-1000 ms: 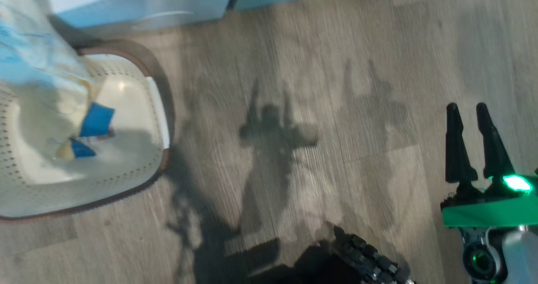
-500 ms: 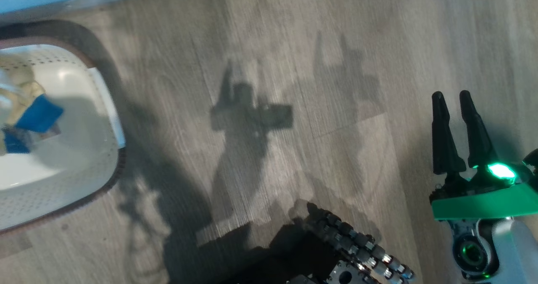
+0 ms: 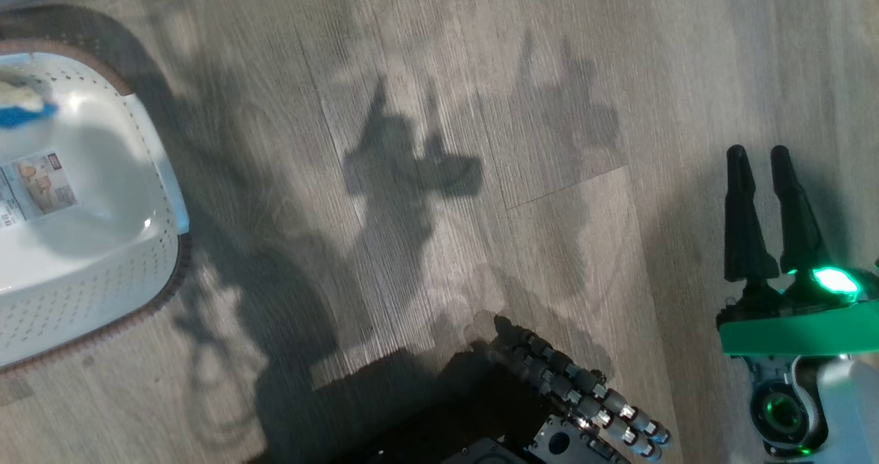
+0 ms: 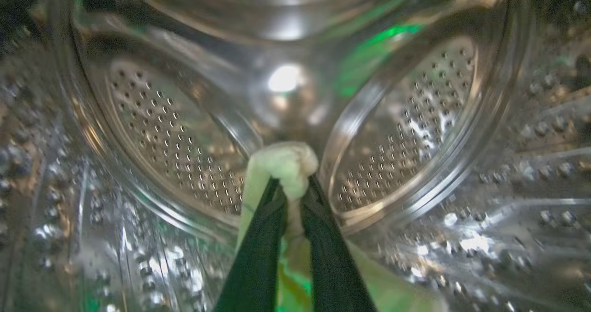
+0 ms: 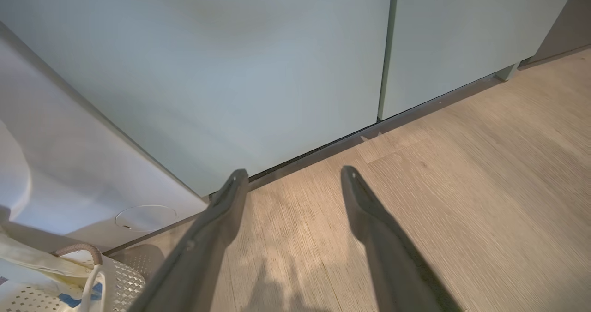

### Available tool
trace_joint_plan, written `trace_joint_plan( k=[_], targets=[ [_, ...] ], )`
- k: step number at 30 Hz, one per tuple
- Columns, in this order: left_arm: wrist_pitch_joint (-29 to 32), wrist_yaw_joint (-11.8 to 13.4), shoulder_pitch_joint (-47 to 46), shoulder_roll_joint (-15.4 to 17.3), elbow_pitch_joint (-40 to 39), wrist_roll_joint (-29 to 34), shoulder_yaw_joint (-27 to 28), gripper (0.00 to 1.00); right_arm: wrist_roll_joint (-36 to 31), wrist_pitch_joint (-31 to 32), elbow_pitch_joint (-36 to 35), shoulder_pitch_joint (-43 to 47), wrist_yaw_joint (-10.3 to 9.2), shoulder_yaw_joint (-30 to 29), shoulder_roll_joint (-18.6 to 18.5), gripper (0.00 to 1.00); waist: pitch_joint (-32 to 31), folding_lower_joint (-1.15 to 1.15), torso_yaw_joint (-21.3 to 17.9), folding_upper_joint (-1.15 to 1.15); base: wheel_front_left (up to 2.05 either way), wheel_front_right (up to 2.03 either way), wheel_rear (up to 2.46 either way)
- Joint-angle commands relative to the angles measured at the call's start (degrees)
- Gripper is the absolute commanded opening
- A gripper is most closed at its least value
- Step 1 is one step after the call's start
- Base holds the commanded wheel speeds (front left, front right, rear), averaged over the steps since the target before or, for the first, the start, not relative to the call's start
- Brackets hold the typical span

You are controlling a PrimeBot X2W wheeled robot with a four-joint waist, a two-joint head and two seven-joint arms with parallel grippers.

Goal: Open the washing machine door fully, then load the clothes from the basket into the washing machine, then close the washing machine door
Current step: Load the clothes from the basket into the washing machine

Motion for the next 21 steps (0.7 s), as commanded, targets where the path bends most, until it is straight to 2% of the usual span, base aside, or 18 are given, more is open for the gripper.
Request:
trace_joint_plan(
  k=[1,4,6,8,12,16,17,18,19,21],
  targets=[
    [-2.44,0.44,-2.46,1.43,-0.67,1.09,0.48,0.0,0.35,-0.53,-1.48,2.59,-0.16,0.35,-0.99,1.0,0.23,0.0,0.11,0.0,0.0,0.0,0.0],
    [-6.41,0.03,-3.89,0.88,2.81,2.96,-1.37,0.0,0.58,-0.53,-1.77,2.43,-0.16,0.68,-0.99,1.0,0.34,0.0,0.29,0.0,0.0,0.0,0.0],
    [-4.88,-0.51,-3.73,0.43,6.21,2.84,-2.18,0.0,0.65,-0.53,-1.86,2.46,-0.16,0.6,-0.99,1.0,0.22,0.0,0.51,0.0,0.0,0.0,0.0],
    [-0.48,-1.03,-3.05,-0.23,9.74,1.54,-2.36,0.0,0.69,-0.53,-1.83,2.53,-0.16,0.51,-0.99,1.0,0.01,0.0,0.73,0.0,0.0,0.0,0.0],
    [3.77,-1.13,-1.95,-0.18,11.21,1.25,-3.21,0.0,0.56,-0.53,-1.68,2.21,-0.16,0.77,-0.99,1.0,-0.25,0.0,1.0,0.0,0.0,0.0,0.0],
    [5.48,-0.47,-0.39,0.05,9.75,0.4,-2.9,0.0,0.36,-0.53,-1.67,1.27,-0.16,1.38,-0.99,1.0,-0.59,0.0,1.11,0.0,0.0,0.0,0.0],
    [6.23,-0.15,0.09,-0.03,9.33,-0.05,-2.64,0.3,0.29,-0.53,-1.59,1.04,-0.16,1.5,-0.99,1.0,-0.7,0.0,1.13,0.0,0.0,0.0,0.0],
    [7.05,0.15,0.63,-0.16,8.86,-0.56,-2.38,0.95,0.26,-0.53,-1.5,0.83,-0.16,1.6,-0.99,1.0,-0.82,0.0,1.14,0.0,0.0,0.0,0.0],
    [7.77,0.27,1.27,-0.24,8.13,-0.94,-2.3,1.0,0.16,-0.53,-1.43,0.61,-0.16,1.68,-0.99,1.0,-0.93,0.0,1.17,0.0,0.0,0.0,0.0],
    [8.63,1.14,2.67,-0.1,6.46,-1.32,-1.99,1.0,-0.04,-0.53,-1.21,0.16,-0.16,1.8,-0.99,1.0,-1.18,0.0,1.15,0.0,0.0,0.0,0.0]
  ],
)
